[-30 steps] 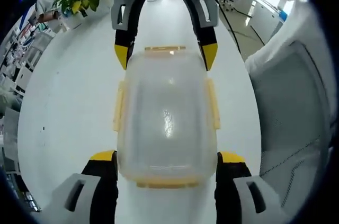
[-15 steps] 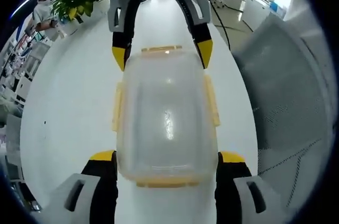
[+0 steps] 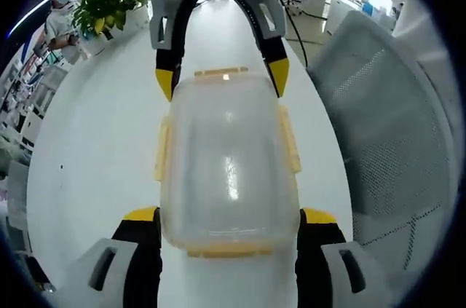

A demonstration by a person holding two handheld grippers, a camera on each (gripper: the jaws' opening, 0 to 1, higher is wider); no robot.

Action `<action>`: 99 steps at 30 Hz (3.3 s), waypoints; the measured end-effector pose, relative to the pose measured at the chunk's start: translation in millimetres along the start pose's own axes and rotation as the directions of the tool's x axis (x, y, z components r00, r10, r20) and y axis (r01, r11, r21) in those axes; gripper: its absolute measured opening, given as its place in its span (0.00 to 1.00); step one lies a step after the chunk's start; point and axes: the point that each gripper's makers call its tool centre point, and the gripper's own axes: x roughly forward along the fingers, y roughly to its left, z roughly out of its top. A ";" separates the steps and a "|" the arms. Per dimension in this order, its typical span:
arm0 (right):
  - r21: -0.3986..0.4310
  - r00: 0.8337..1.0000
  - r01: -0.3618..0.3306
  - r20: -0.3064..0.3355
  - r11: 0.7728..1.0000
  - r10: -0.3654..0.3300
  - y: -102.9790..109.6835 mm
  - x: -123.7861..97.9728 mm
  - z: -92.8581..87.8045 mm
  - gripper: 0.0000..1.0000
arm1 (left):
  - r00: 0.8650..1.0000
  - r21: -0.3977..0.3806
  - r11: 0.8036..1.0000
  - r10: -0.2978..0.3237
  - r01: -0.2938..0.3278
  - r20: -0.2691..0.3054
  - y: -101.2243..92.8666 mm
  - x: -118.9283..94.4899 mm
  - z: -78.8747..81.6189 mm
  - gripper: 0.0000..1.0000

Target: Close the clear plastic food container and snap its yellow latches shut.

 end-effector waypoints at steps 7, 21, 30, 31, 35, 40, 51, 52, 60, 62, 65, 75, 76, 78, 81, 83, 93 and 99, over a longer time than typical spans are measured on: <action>0.008 1.000 0.001 -0.016 1.000 -0.001 -4.1 0.5 1.0 0.73 | 1.000 0.009 1.000 -0.012 0.012 0.021 7.2 0.5 -1.6 0.72; 0.009 1.000 0.006 -0.020 1.000 -0.005 -46.3 0.1 5.7 0.73 | 0.999 0.001 1.000 -0.010 0.010 0.044 45.5 2.0 -5.5 0.72; 0.003 1.000 0.000 -0.010 1.000 0.000 -77.1 -0.5 7.8 0.73 | 0.999 -0.007 1.000 -0.019 0.020 0.039 77.1 4.9 -7.4 0.72; 0.001 1.000 0.000 -0.012 1.000 0.000 -82.0 -0.6 7.8 0.73 | 0.999 -0.012 1.000 -0.020 0.020 0.042 81.7 5.4 -7.6 0.72; -0.002 1.000 -0.004 -0.017 1.000 0.004 -93.2 -0.1 8.6 0.74 | 0.998 -0.023 0.999 -0.029 0.030 0.048 92.5 6.8 -8.9 0.73; -0.011 1.000 -0.014 -0.013 1.000 0.014 -102.4 0.8 9.4 0.74 | 0.997 -0.080 0.994 -0.065 0.069 0.046 98.1 12.6 -14.2 0.77; 0.012 1.000 0.000 0.017 1.000 -0.001 -111.2 1.3 12.3 0.75 | 0.999 -0.021 0.999 -0.037 0.037 0.012 106.1 13.9 -17.8 0.78; 0.012 1.000 0.002 0.019 1.000 -0.002 -111.4 1.4 12.3 0.75 | 0.999 -0.020 0.999 -0.035 0.035 0.010 106.2 14.0 -18.0 0.78; 0.014 1.000 0.019 0.020 1.000 -0.019 -111.9 1.2 12.1 0.75 | 1.000 -0.022 1.000 -0.014 0.014 0.018 108.1 13.7 -19.9 0.79; 0.015 1.000 0.023 0.020 1.000 -0.023 -112.1 1.3 12.1 0.75 | 1.000 -0.024 1.000 -0.008 0.009 0.020 107.6 13.2 -20.1 0.79; 0.049 0.999 0.037 0.004 0.998 -0.038 -113.3 1.6 10.0 0.75 | 1.000 -0.024 1.000 0.002 -0.001 0.022 108.3 12.2 -19.7 0.78; 0.118 0.995 0.061 0.072 0.991 -0.069 -109.0 -8.5 13.7 0.98 | 0.998 -0.100 0.994 0.047 -0.042 0.047 107.6 -1.7 -17.2 0.99; 0.119 0.995 0.059 0.076 0.991 -0.068 -108.2 -9.3 14.6 0.96 | 0.997 -0.106 0.993 0.049 -0.042 0.057 107.4 -3.2 -15.5 0.99; 0.120 0.994 0.066 0.078 0.991 -0.076 -106.7 -15.2 14.5 0.99 | 0.995 -0.140 0.989 0.052 -0.041 0.080 104.8 -7.4 -11.1 0.99; 0.110 0.986 0.095 0.123 0.989 -0.109 -105.4 -24.9 18.3 1.00 | 0.986 -0.169 0.984 0.074 -0.049 0.148 105.5 -13.4 -1.0 0.99; 0.112 0.982 0.116 0.138 0.987 -0.131 -105.6 -29.5 19.3 1.00 | 0.976 -0.161 0.981 0.136 -0.109 0.171 112.8 -20.3 3.0 0.99; 0.276 0.912 0.182 0.311 0.944 -0.267 -92.5 -62.7 32.4 1.00 | 0.884 -0.345 0.921 0.306 -0.181 0.354 95.8 -59.5 28.7 0.99; 0.410 0.821 0.172 0.443 0.896 -0.360 -76.6 -83.9 42.6 1.00 | 0.818 -0.499 0.861 0.357 -0.101 0.451 65.6 -77.2 37.9 0.99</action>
